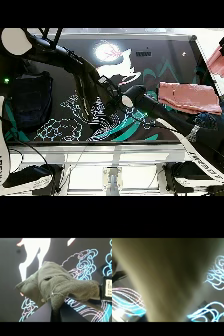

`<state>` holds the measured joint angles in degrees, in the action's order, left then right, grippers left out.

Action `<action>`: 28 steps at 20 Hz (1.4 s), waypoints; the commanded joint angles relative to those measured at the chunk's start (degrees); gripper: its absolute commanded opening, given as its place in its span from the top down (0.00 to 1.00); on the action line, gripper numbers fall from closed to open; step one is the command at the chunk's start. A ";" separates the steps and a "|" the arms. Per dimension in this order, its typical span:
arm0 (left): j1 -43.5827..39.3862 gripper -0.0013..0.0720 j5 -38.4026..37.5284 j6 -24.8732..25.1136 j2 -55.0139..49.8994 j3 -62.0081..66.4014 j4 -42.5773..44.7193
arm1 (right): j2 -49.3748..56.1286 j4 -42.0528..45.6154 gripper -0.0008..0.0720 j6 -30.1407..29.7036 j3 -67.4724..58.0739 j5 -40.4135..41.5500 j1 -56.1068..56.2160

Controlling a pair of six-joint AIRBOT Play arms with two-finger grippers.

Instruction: Fold the clothes and pants, and hang the long-sleeved shirts on hangers.

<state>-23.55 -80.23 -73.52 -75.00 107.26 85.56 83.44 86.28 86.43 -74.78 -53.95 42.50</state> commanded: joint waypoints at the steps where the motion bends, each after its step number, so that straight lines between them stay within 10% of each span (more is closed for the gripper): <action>1: 0.02 0.90 0.02 0.02 -0.02 0.07 0.81 | -1.57 0.09 0.95 0.63 1.42 2.60 -0.04; 15: 0.42 0.90 -8.28 -3.06 12.15 0.07 0.72 | -33.62 0.13 0.96 -2.14 -5.09 -16.81 -0.79; 28: 0.42 0.90 -10.60 -5.16 16.00 0.07 1.29 | -35.89 -4.00 0.96 -14.12 -5.09 -42.77 2.89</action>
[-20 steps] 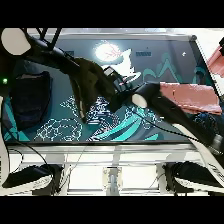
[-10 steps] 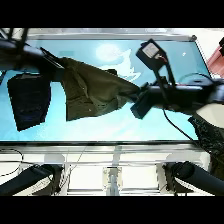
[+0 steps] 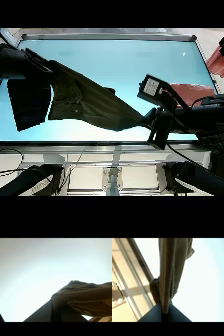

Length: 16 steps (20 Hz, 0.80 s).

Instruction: Fold the clothes and pants, and hang the long-sleeved shirts on hangers.

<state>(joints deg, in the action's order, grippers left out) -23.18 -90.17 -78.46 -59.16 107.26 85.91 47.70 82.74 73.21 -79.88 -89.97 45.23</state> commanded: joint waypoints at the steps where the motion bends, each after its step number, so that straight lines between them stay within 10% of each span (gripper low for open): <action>1: 0.04 0.90 -1.49 -0.22 0.17 0.07 0.55 | -0.15 -0.46 0.96 -0.90 -0.02 -7.61 0.15; 16: 0.07 0.90 -6.32 -6.40 2.86 0.13 -15.74 | 0.55 -2.78 0.96 0.28 -25.16 -15.43 0.15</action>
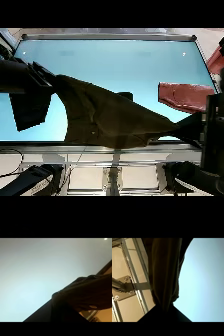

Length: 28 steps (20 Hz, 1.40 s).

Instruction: Fold the clothes and pants, and hang the long-sleeved shirts on hangers.

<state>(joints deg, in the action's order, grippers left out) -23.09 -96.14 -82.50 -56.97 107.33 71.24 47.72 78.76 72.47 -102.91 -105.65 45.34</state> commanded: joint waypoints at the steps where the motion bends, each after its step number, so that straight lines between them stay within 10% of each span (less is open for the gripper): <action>1: -0.02 0.90 -0.37 -2.93 0.79 0.07 0.04 | 1.25 2.19 0.96 1.01 -2.12 0.24 0.04; 15: 0.00 0.90 2.14 5.03 -12.26 -1.46 27.04 | 23.12 17.42 0.96 -7.67 4.04 5.27 -3.78; 28: 5.49 0.90 31.82 10.16 -28.85 -3.80 31.63 | 35.69 18.21 0.96 -7.56 4.04 32.59 -16.31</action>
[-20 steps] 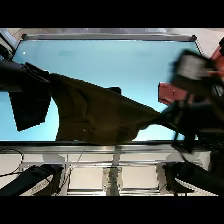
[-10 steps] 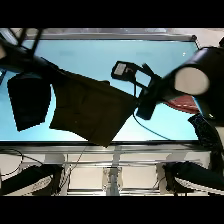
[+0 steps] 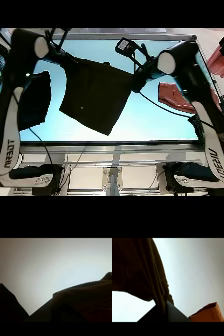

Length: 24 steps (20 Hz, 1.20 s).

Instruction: Fold the clothes and pants, and hang the long-sleeved shirts on hangers.

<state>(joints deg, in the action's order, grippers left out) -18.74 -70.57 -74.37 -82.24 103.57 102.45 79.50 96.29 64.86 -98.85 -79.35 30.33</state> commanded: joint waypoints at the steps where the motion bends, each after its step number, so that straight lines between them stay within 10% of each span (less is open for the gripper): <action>1: 1.53 0.90 7.87 2.03 -4.96 -0.04 0.42 | 5.51 1.66 0.96 0.28 -0.02 7.37 -1.42; 9: 3.58 0.90 6.60 13.68 -10.38 -0.15 -0.24 | 10.62 -0.42 0.96 2.14 0.33 4.24 -1.73; 24: 11.39 0.90 -0.13 20.87 -0.68 -27.54 -0.48 | 10.67 -17.16 0.96 3.21 13.57 3.52 6.32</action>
<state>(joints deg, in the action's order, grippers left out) -7.64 -69.04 -54.13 -83.33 78.06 99.22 90.08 80.95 67.96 -85.97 -75.55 34.65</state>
